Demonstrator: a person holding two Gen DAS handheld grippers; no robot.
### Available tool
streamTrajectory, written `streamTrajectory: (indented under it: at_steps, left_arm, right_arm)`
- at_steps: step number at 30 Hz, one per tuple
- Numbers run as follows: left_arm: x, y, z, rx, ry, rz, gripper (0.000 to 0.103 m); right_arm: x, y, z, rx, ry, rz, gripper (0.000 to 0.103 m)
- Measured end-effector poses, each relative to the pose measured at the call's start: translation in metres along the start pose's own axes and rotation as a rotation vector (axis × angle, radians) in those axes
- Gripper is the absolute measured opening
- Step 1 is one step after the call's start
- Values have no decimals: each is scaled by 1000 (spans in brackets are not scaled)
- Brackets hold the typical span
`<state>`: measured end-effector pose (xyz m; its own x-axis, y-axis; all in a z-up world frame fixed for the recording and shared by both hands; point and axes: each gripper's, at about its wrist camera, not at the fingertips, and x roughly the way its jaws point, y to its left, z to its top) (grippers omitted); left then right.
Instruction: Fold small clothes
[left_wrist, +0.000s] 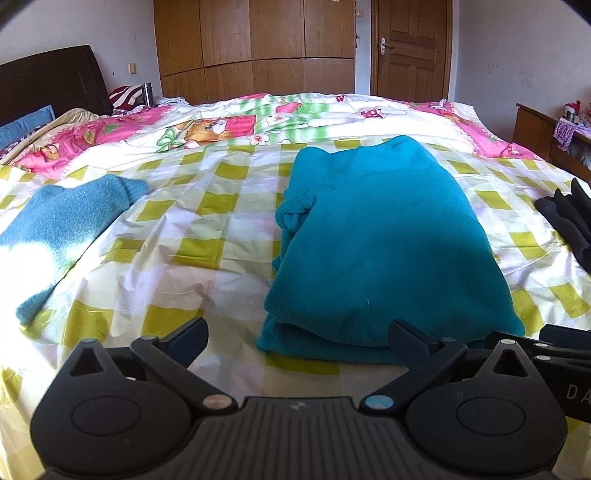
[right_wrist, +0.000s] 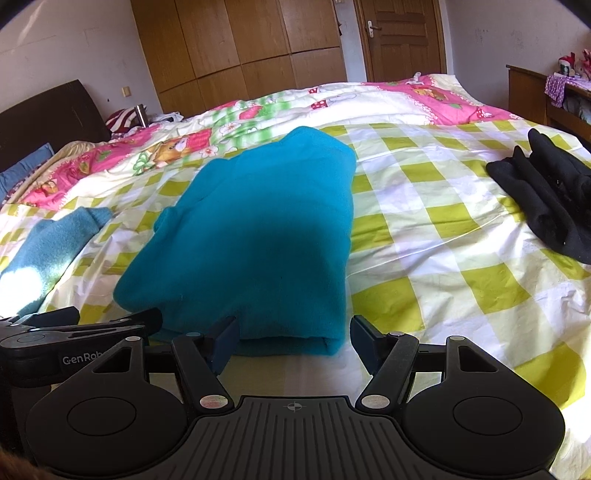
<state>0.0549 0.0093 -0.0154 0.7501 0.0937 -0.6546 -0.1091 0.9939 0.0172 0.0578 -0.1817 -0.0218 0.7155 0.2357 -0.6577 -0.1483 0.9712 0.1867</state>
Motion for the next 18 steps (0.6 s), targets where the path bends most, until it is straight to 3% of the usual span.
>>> streamTrajectory:
  at_steps: [18]
  left_arm:
    - [-3,-11,-8,50,24,4,103]
  right_arm:
    - [3,-8,-13,41,14,-21,67]
